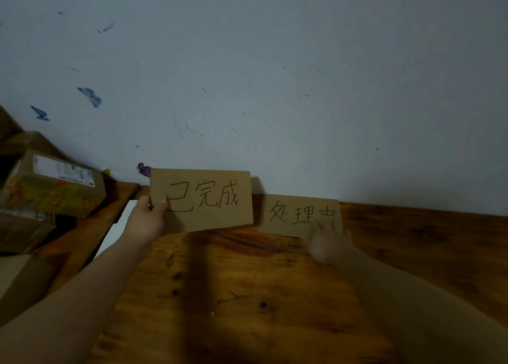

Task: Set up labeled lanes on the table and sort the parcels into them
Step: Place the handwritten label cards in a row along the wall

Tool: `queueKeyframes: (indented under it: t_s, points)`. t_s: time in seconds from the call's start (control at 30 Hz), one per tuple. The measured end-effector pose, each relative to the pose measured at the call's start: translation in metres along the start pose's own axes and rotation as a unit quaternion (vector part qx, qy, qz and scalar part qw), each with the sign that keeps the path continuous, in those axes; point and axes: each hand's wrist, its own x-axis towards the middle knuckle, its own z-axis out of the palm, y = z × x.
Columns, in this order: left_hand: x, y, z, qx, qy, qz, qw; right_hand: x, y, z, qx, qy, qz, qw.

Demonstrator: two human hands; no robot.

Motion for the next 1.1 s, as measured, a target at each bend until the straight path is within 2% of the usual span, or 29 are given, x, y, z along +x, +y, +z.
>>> queueKeyframes:
  t_s: [0.07,0.13,0.23,0.33,0.53,0.73,0.9,1.1]
  points:
    - [-0.009,0.005,0.006,0.007,-0.021,0.004,1.0,-0.013,-0.023,-0.015,0.146,0.007,-0.014,0.989]
    - [-0.021,0.015,0.012,-0.007,-0.049,0.0,0.999,-0.028,-0.045,-0.033,0.345,-0.019,-0.026,0.938]
    - [-0.042,0.031,0.018,-0.027,-0.1,0.006,0.995,-0.054,-0.061,-0.055,0.43,0.008,-0.066,0.901]
    - [-0.061,0.047,0.015,-0.054,-0.125,0.016,0.99,-0.077,-0.057,-0.067,0.484,0.065,-0.059,0.871]
    - [-0.097,0.053,0.017,-0.063,-0.155,0.025,0.986,-0.122,-0.025,-0.073,0.541,0.118,-0.028,0.832]
    - [-0.111,0.063,0.044,0.014,-0.06,0.06,0.996,-0.133,0.057,-0.074,0.56,0.19,0.085,0.802]
    - [-0.127,0.069,0.095,0.002,-0.013,0.059,0.998,-0.121,0.16,-0.07,0.471,0.217,0.197,0.832]
    - [-0.158,0.074,0.174,-0.029,-0.017,0.009,0.999,-0.09,0.256,-0.059,0.421,0.156,0.238,0.861]
